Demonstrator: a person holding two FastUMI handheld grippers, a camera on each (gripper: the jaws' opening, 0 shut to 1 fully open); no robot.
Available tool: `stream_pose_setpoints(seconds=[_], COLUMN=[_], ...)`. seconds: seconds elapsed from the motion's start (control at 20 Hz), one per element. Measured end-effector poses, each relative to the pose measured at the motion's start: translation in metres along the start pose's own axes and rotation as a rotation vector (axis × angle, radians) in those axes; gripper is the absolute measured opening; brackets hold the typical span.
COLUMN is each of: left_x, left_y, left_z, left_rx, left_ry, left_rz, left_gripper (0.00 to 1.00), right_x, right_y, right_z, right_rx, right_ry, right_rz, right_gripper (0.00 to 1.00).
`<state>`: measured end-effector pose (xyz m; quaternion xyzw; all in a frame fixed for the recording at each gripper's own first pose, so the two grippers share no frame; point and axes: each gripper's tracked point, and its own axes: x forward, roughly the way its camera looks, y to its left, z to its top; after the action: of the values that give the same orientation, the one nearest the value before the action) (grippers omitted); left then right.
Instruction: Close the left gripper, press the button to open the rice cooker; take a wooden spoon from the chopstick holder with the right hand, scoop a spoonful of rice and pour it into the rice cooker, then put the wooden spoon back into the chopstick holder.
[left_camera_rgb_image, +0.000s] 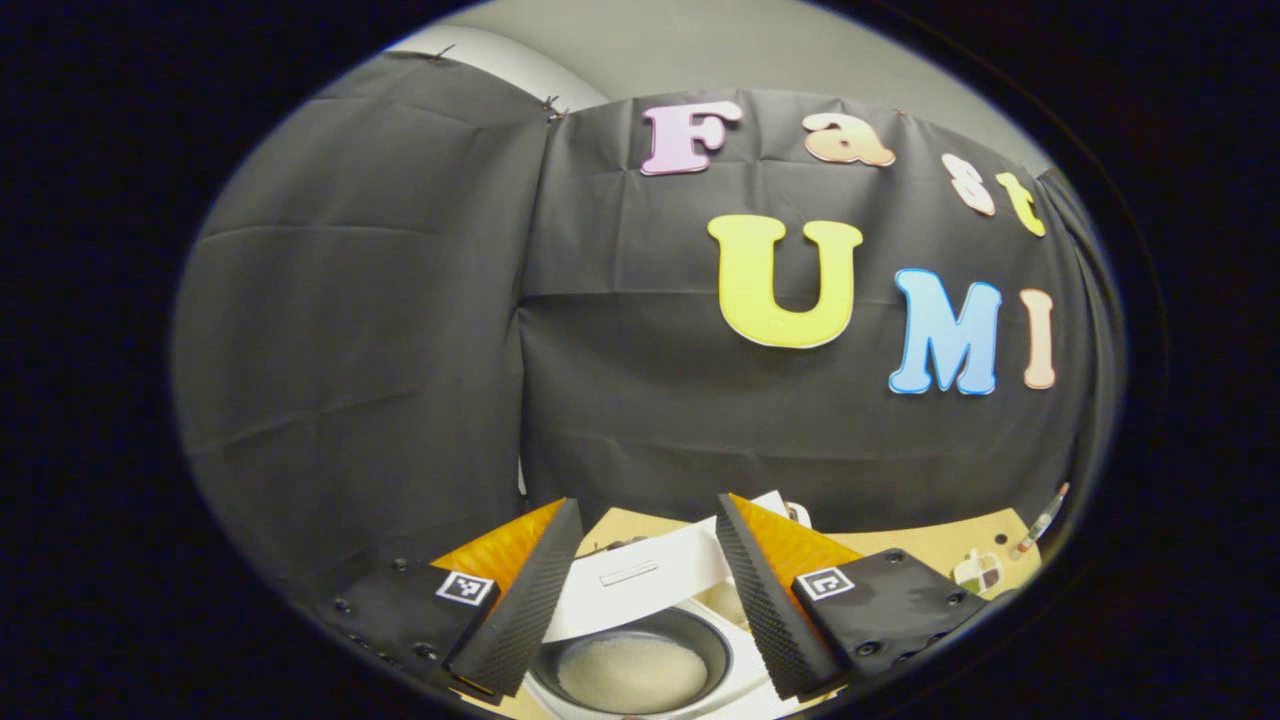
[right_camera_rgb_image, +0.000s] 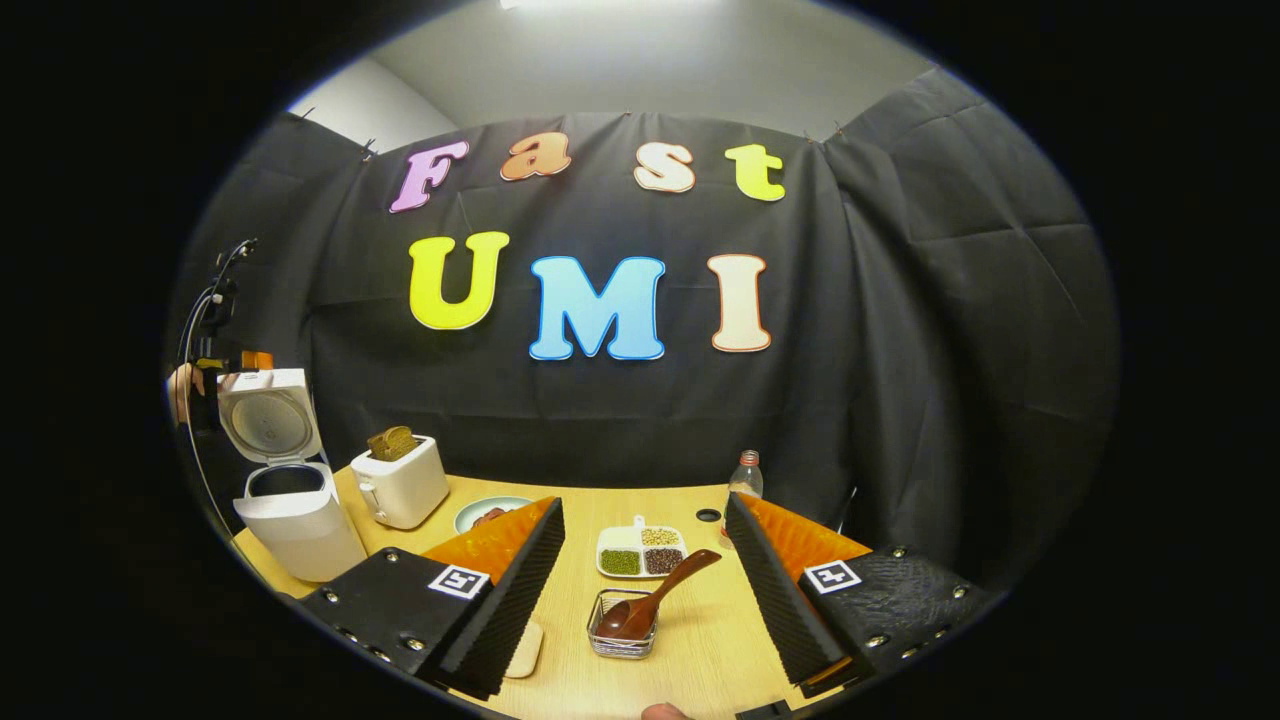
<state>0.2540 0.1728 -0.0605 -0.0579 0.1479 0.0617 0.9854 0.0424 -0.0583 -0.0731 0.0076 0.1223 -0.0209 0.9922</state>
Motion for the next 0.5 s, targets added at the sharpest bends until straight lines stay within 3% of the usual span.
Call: stream_pose_setpoints(seconds=[0.15,0.4,0.45,0.5], left_x=[-0.015,-0.040,-0.043,-0.047], left_y=[-0.015,-0.031,-0.034,-0.037], left_z=[-0.020,-0.055,-0.062,-0.070], left_rx=[0.025,0.026,0.017,0.011], left_ry=[0.006,0.047,0.055,0.065], left_rz=[-0.012,-0.033,-0.039,-0.045], left_gripper=[0.94,0.91,0.94,0.91], right_x=[0.006,0.012,0.013,0.014], right_y=[0.006,0.010,0.010,0.010], right_z=[-0.003,-0.008,-0.011,-0.013], right_rx=[0.011,0.001,0.002,0.006], right_ry=[0.010,0.021,0.027,0.033], right_rz=[0.033,0.067,0.071,0.076], right_gripper=[0.98,0.98,0.99,0.99])
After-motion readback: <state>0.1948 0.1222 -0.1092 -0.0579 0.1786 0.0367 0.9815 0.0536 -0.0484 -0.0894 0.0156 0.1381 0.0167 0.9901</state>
